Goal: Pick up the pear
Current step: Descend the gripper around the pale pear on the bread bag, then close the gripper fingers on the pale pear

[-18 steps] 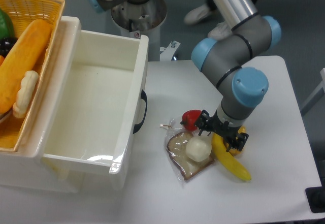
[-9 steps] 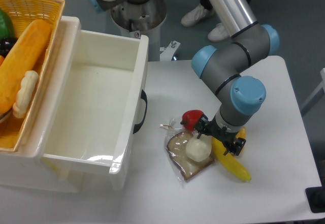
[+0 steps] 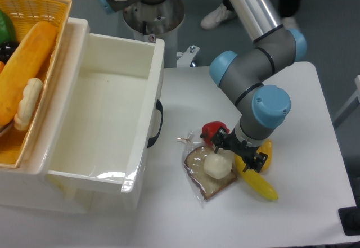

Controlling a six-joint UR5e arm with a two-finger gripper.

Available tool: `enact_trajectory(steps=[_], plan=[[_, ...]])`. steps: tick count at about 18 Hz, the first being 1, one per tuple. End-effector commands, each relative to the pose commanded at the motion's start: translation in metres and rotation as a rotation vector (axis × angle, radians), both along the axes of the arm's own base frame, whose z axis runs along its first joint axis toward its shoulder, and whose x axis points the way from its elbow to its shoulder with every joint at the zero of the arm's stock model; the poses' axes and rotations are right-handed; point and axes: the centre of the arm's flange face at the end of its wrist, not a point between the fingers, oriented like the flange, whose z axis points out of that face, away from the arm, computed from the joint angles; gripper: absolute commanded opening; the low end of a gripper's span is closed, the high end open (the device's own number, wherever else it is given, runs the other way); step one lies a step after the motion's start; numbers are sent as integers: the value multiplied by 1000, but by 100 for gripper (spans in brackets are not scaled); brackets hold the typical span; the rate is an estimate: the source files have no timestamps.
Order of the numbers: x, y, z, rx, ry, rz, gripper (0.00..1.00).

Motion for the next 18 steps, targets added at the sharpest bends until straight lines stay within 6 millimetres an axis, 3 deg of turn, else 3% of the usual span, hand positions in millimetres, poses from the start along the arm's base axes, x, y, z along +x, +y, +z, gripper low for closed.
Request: enact_trajectory(steps=[13, 18], plan=[[-2, 0, -3, 11, -7, -11, 100], [6, -4, -10, 0, -27, -14, 100]])
